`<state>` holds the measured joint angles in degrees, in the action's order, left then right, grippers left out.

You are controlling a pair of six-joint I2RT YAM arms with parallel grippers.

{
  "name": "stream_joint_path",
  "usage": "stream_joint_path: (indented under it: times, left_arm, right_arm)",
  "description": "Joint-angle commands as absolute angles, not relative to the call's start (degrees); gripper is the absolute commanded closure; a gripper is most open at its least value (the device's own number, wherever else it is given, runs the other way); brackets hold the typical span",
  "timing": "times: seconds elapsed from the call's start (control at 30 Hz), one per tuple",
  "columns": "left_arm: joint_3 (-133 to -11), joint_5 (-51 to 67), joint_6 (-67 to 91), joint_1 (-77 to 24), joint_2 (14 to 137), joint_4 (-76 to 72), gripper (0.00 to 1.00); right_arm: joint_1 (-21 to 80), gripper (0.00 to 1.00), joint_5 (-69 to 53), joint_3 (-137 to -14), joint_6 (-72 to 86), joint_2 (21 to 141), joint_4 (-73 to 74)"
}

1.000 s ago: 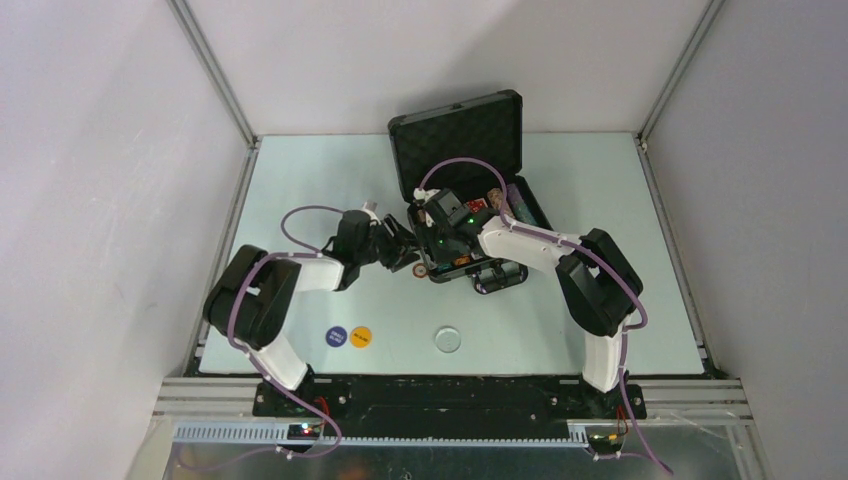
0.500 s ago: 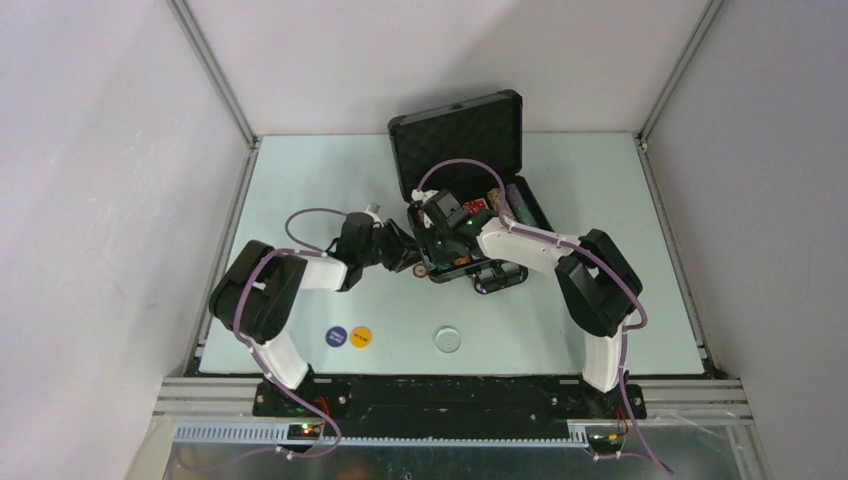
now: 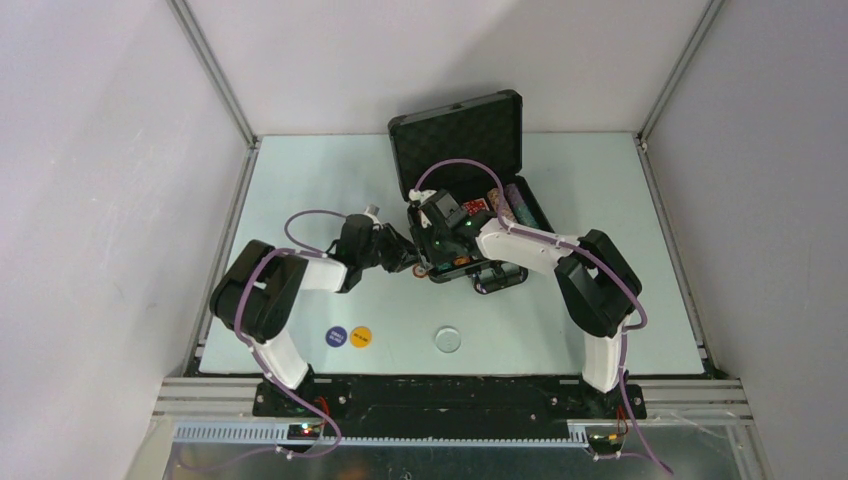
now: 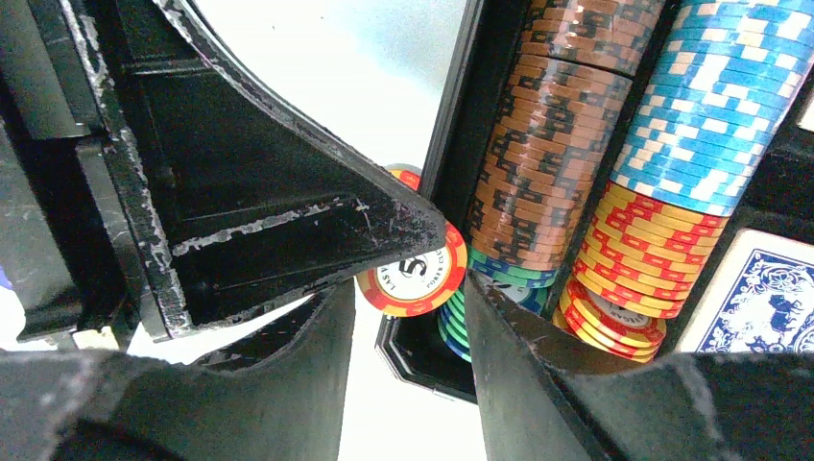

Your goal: Pack up texas hold em set

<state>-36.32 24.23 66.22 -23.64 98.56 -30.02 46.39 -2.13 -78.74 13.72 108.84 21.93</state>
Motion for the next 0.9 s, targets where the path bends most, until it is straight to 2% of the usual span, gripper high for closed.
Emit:
stream_joint_path:
  times: [0.0,0.33,0.53,0.87]
  left_arm:
    - [-36.5,27.7,67.8,-25.8,99.4,-33.9,0.77]
    - [-36.7,28.0,68.2,-26.0,99.5,-34.5,0.87]
    - [-36.9,28.1,68.2,-26.0,99.5,-34.6,0.93]
    - [-36.8,28.9,68.5,-26.1,98.2,-34.6,0.96]
  right_arm:
    - [46.5,0.51,-2.3,-79.0,13.9,107.5,20.0]
    - [46.5,0.5,-1.8,-78.9,13.7,106.3,20.5]
    - [46.8,0.44,-1.4,-79.0,13.8,100.7,21.8]
    - [45.6,0.39,2.1,-76.7,13.3,90.8,23.9]
